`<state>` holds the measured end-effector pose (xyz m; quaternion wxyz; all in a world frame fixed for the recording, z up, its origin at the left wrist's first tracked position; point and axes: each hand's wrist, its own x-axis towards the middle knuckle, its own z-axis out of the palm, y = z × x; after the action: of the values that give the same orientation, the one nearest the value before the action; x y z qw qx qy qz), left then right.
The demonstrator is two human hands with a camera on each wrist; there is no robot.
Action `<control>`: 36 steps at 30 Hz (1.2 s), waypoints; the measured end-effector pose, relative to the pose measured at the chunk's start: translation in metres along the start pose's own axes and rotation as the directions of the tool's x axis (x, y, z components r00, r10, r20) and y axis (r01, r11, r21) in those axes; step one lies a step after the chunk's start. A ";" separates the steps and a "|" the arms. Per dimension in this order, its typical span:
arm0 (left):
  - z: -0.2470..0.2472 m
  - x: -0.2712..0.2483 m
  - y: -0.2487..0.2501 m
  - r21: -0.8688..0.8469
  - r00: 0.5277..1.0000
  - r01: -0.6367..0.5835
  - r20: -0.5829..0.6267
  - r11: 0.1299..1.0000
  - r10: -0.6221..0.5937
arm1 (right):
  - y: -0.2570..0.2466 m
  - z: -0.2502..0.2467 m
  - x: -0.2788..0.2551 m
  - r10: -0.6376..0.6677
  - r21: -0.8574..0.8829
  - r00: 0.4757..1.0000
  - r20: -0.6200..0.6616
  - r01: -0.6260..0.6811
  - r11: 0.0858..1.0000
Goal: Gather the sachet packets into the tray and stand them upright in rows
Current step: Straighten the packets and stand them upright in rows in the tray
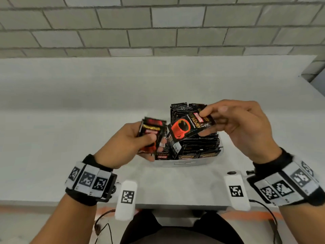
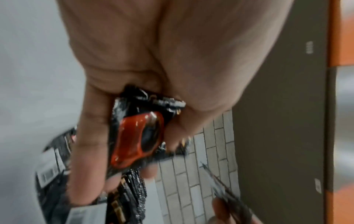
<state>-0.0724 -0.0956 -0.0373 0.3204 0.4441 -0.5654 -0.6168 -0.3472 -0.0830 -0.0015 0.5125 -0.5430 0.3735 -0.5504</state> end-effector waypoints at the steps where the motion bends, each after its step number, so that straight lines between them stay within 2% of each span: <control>1: 0.000 -0.003 -0.002 0.097 0.997 -0.024 0.080 0.995 0.016 | -0.001 -0.001 -0.002 0.024 0.008 1.000 -0.007 -0.024 1.000; 3: 0.006 -0.009 -0.009 0.251 0.976 -0.070 0.216 0.965 0.015 | -0.001 -0.004 -0.004 0.052 -0.068 0.997 -0.056 -0.056 0.996; 5: 0.016 -0.011 -0.016 0.379 0.962 -0.078 0.272 0.922 -0.031 | 0.001 -0.009 -0.005 0.056 -0.150 0.995 -0.086 -0.068 0.986; 7: 0.025 -0.011 -0.022 0.411 0.953 -0.055 0.293 0.910 -0.075 | 0.001 -0.015 -0.006 0.096 -0.206 0.994 -0.048 -0.104 0.973; 11: 0.030 -0.007 -0.026 0.170 0.950 0.072 0.290 0.983 -0.119 | -0.001 -0.021 -0.009 0.177 -0.354 0.984 0.002 -0.165 0.921; 15: 0.030 -0.009 -0.032 -0.006 0.959 0.152 0.244 0.988 -0.146 | 0.007 -0.020 -0.013 0.184 -0.483 0.983 -0.010 -0.166 0.860; 19: 0.032 -0.011 -0.037 -0.090 0.957 0.167 0.256 0.982 -0.139 | 0.019 -0.014 -0.018 0.081 -0.632 0.996 -0.029 -0.081 0.771; 22: 0.031 -0.012 -0.040 -0.150 0.965 0.180 0.219 0.972 -0.145 | 0.023 -0.008 -0.020 0.007 -0.705 1.000 0.016 0.006 0.709; 25: 0.030 -0.012 -0.043 -0.158 0.970 0.186 0.184 0.970 -0.156 | 0.031 -0.003 -0.021 -0.041 -0.805 0.980 0.195 0.184 0.564; 27: 0.028 -0.013 -0.044 -0.159 0.973 0.186 0.168 0.970 -0.159 | 0.041 0.000 -0.023 0.001 -0.840 0.950 0.312 0.276 0.467; 29: 0.026 -0.014 -0.042 -0.160 0.973 0.183 0.167 0.970 -0.157 | 0.048 0.002 -0.024 0.020 -0.860 0.942 0.335 0.297 0.414; 32: 0.027 -0.016 -0.040 -0.175 0.971 0.186 0.182 0.967 -0.154 | 0.047 0.001 -0.022 0.001 -0.873 0.955 0.296 0.270 0.405; 34: 0.031 -0.017 -0.040 -0.171 0.966 0.188 0.210 0.967 -0.151 | 0.045 0.000 -0.020 -0.008 -0.867 0.944 0.328 0.305 0.394; 36: 0.034 -0.017 -0.041 -0.152 0.959 0.188 0.242 0.970 -0.147 | 0.043 -0.001 -0.019 0.025 -0.878 0.932 0.362 0.332 0.344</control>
<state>-0.0926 -0.0602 -0.0756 0.2372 0.3870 -0.5027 -0.7357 -0.3432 -0.0731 -0.0477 0.1121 -0.8487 0.4786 -0.1950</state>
